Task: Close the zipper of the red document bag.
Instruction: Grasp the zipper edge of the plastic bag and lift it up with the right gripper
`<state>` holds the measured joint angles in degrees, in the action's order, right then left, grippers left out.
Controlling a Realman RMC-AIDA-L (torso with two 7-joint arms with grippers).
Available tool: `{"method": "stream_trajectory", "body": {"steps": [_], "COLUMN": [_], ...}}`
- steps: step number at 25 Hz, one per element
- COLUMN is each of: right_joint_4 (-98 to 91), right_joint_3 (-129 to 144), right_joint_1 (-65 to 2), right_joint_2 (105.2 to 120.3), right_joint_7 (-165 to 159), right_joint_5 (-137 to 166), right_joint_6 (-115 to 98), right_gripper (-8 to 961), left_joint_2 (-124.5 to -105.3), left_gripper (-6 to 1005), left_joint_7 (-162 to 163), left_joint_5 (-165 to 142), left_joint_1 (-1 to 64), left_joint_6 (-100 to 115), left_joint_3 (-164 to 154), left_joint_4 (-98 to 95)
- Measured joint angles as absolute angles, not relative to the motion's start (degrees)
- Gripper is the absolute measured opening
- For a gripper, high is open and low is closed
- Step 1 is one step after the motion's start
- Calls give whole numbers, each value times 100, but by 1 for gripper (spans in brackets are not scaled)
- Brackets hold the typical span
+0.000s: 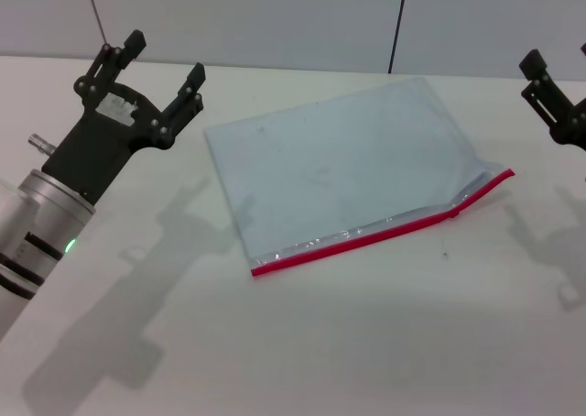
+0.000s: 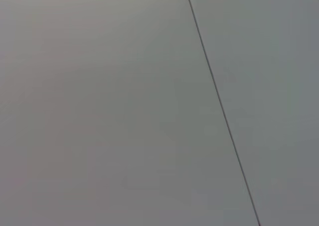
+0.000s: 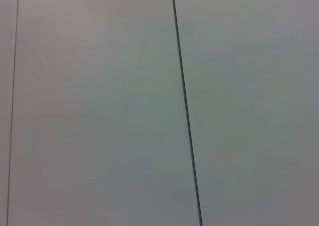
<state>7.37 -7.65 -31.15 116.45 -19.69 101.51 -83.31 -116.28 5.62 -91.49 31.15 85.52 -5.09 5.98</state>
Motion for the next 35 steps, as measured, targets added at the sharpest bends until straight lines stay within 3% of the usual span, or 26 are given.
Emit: {"method": "stream_trajectory", "body": {"steps": [11,22,35], "right_joint_4": [690,-724,-1696], "right_joint_3": [-765,-756,-756], "right_joint_1": [-3268,-3904,-4099], "right_joint_2": [11629,11603,11582], "right_joint_7": [-2407,-6044,-8483], "right_joint_5": [10177,11972,14028], "right_joint_6": [-7848,-6190,-5972], "right_gripper": [882,881,881], "left_joint_2": [-11628,-11628,-11628], "left_gripper": [802,801,801], "left_joint_7": [563,563,562], "left_joint_5": [-9141,-9137,-9148], "left_joint_1": [3106,3097,3111], "left_joint_6": [8545,8533,8538], "left_joint_3": [-501,-519,-507], "left_joint_4": [597,597,597]}}
